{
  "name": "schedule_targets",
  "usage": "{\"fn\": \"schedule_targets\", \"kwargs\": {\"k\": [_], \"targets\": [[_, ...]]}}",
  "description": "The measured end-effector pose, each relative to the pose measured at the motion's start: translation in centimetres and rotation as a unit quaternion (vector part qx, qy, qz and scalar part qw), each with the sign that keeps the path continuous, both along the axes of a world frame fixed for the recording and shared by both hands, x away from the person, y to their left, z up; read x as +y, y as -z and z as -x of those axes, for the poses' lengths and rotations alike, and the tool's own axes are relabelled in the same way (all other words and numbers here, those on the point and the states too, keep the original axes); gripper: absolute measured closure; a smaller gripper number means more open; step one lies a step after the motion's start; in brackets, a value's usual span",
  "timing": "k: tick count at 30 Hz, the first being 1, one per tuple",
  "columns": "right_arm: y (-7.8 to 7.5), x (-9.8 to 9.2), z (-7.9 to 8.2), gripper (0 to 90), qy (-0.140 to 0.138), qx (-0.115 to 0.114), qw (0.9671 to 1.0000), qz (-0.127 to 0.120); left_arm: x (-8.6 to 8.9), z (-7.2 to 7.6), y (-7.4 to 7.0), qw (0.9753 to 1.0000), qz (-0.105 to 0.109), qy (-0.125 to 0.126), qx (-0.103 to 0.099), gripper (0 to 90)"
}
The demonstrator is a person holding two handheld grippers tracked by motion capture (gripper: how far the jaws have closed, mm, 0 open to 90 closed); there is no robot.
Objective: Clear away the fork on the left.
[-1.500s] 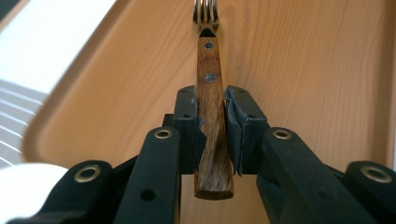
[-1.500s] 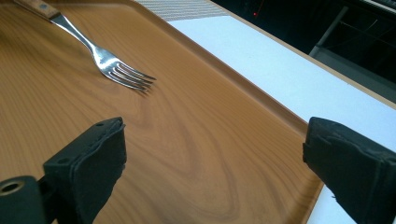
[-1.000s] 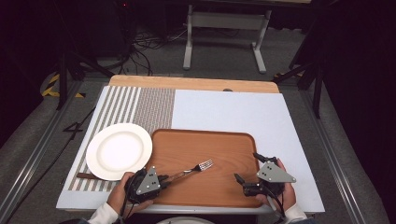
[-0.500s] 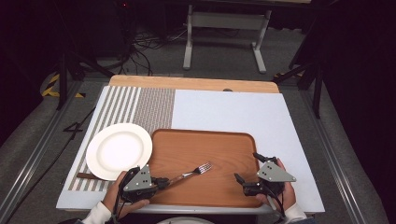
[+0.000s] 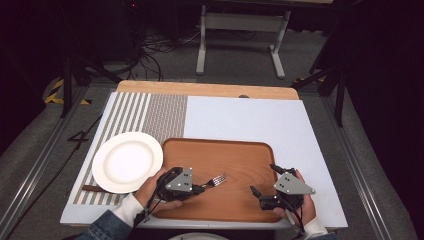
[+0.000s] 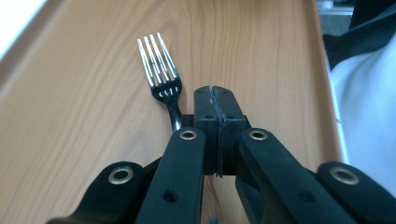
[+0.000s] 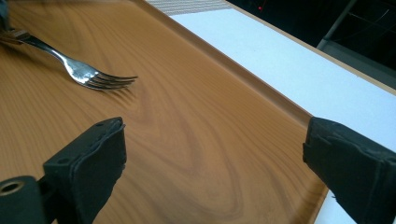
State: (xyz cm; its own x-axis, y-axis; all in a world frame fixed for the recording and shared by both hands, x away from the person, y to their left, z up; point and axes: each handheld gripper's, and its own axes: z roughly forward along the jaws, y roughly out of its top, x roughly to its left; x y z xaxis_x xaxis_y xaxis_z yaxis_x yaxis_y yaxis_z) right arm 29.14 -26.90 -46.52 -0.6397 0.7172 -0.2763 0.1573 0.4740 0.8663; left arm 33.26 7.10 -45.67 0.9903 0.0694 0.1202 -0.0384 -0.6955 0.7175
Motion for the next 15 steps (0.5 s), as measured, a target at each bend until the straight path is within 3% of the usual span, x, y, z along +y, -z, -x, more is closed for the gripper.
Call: {"fn": "schedule_targets", "kwargs": {"k": [8,15], "targets": [[0.1,0.1,0.0,6.8,-0.003,0.002,1.0,0.001,-2.5,-1.0,1.2,0.9985,-0.05,0.023,0.0,89.7],[0.1,0.0,-0.1,6.9,-0.003,0.003,1.0,0.001,-2.7,-1.5,1.1,0.9979,-0.064,0.003,-0.014,89.8]]}}
